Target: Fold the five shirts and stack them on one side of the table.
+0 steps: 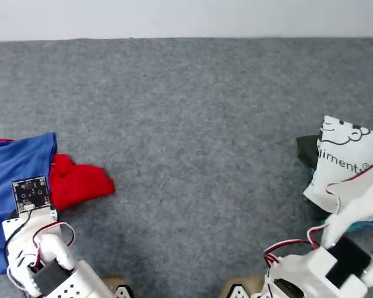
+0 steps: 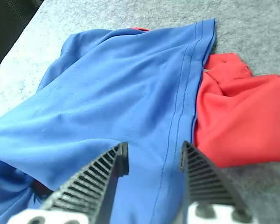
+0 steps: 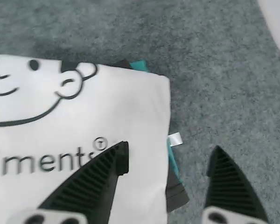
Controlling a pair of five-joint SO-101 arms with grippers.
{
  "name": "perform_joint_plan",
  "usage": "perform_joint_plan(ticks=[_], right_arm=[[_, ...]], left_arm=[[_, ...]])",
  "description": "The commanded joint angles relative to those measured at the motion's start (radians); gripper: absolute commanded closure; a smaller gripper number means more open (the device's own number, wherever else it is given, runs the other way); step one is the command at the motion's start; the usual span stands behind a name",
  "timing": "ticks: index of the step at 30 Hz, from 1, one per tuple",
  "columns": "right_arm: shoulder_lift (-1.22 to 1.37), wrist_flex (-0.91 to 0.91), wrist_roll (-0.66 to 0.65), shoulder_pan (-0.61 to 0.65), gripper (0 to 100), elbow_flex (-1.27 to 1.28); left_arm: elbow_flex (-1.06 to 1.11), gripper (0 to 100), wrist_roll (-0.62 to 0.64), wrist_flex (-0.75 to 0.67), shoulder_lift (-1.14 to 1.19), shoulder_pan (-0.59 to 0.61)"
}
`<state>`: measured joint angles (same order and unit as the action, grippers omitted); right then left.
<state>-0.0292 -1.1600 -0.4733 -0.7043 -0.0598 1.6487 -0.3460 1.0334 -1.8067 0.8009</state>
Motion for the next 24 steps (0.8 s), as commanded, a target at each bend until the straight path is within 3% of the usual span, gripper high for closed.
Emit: perform_joint_plan(ticks=[1, 3, 12, 18, 21, 24], right_arm=[[-0.004, -0.13, 0.012, 0.064, 90.3, -0.087], [0.004, -0.174, 0.011, 0.094, 99.2, -0.086], [0.007, -0.243, 0.012, 0.203, 98.9, 0.138], [0.004, -0.028, 0.014, 0.294, 98.9, 0.416], [-0.007, -0.019, 0.014, 0.328, 98.9, 0.434], [-0.042, -0.124, 0.014, 0.315, 98.9, 0.344]], left_arm=[[-0.004, 81, -0.011, -0.023, -0.012, 0.002], [-0.004, 81, -0.011, -0.025, -0.012, 0.002], [-0.004, 81, -0.011, -0.025, -0.012, 0.002], [-0.004, 81, -0.011, -0.025, -0.012, 0.002], [-0.004, 81, -0.011, -0.023, -0.012, 0.002], [-0.004, 81, -0.011, -0.025, -0.012, 0.002]])
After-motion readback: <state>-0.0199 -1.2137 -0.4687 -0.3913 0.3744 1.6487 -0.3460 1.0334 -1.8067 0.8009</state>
